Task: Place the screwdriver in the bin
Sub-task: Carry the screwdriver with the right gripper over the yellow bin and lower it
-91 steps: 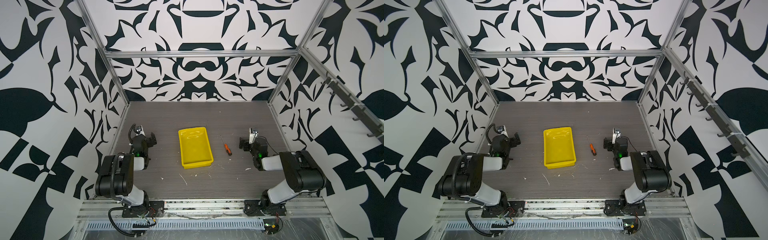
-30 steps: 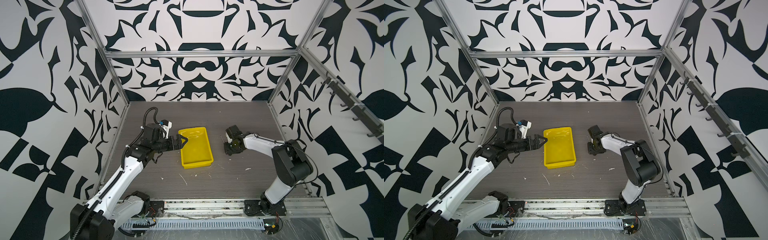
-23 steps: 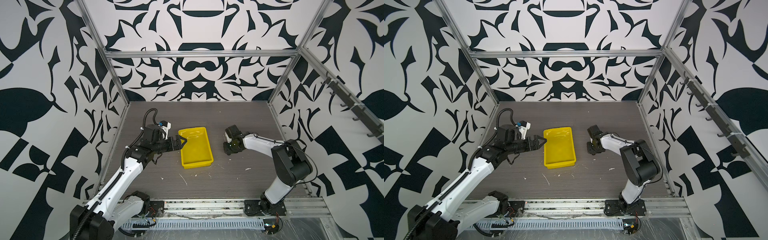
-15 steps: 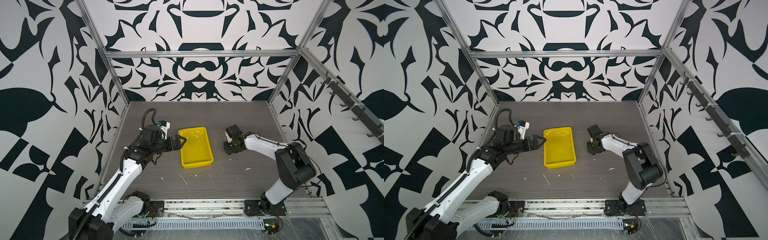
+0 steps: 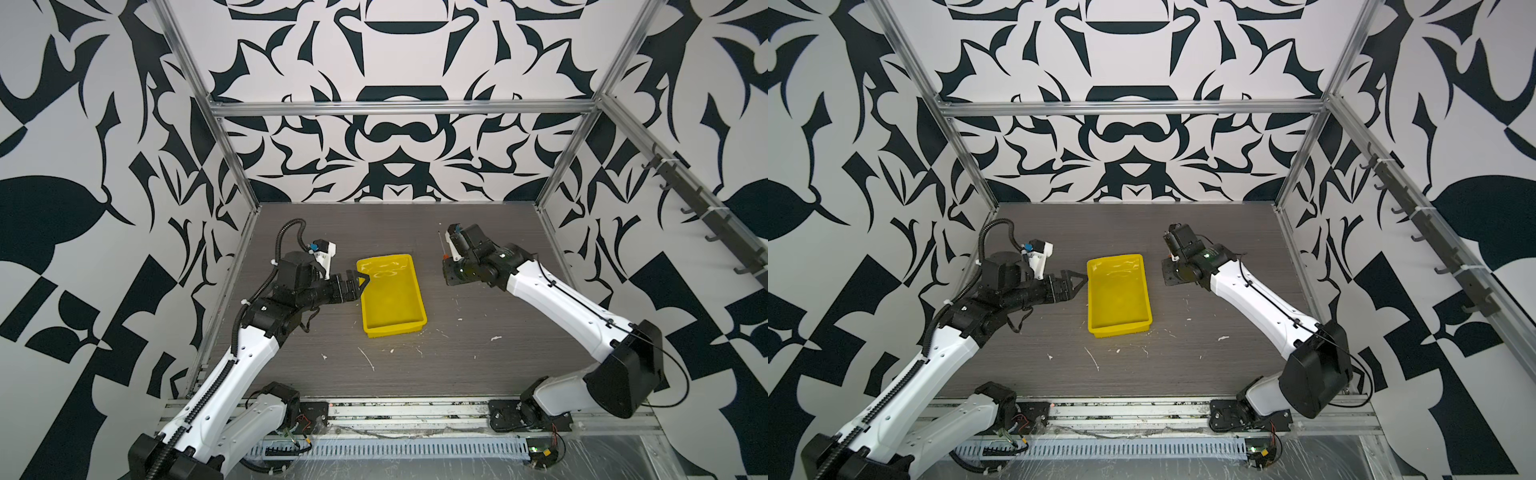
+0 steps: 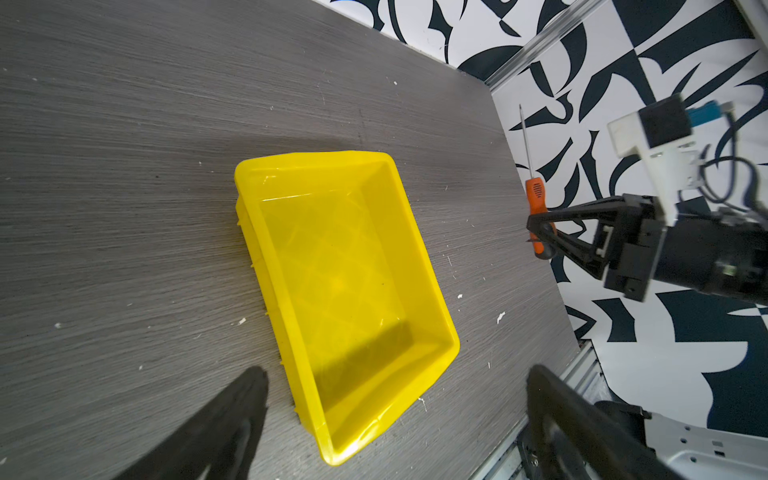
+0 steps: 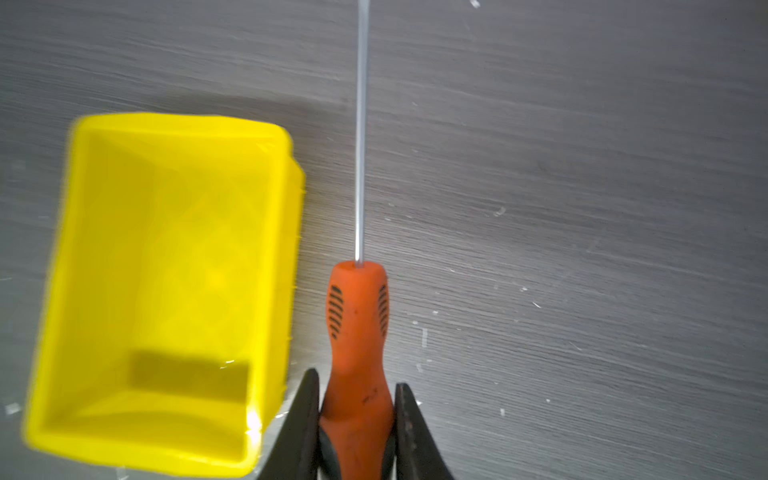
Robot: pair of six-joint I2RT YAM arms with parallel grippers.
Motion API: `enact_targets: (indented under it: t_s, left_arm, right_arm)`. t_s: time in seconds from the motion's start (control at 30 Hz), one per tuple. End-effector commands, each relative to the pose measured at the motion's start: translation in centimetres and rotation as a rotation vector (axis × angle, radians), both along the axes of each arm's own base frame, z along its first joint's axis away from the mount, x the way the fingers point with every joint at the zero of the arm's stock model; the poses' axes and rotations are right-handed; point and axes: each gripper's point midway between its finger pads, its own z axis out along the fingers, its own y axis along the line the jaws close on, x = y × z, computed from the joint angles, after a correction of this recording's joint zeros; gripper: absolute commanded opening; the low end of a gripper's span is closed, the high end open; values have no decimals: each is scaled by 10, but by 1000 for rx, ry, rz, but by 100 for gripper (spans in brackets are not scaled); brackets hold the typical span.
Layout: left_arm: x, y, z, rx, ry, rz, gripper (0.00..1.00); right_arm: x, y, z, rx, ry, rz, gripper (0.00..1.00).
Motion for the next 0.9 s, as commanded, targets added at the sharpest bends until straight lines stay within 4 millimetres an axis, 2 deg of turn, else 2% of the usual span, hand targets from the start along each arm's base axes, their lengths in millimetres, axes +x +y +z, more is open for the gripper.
enact_targets:
  t_s: [0.0,0.13,0.23,0.47,0.7,0.87]
  left_arm:
    - [-7,5,-3,26,10,3,99]
    - [-9,7,-8,16,16,20,99]
    - [-10,8,-10,2,20,34,99]
    - [-15,13,-14,14,22,49,99]
    - [-18,15,-18,12,29,58,99]
    - [-19,17,-21,17,31,65,99]
  right_arm:
    - [-10,22,20,43,19,-6,0]
    - [-16,62,27,103,32,48,0]
    - [-20,89,25,122,49,98,0]
    - [-29,138,-6,170,134,159,0]
    - [-32,155,-62,148,223,170,0]
    - [-34,155,-91,112,253,176,0]
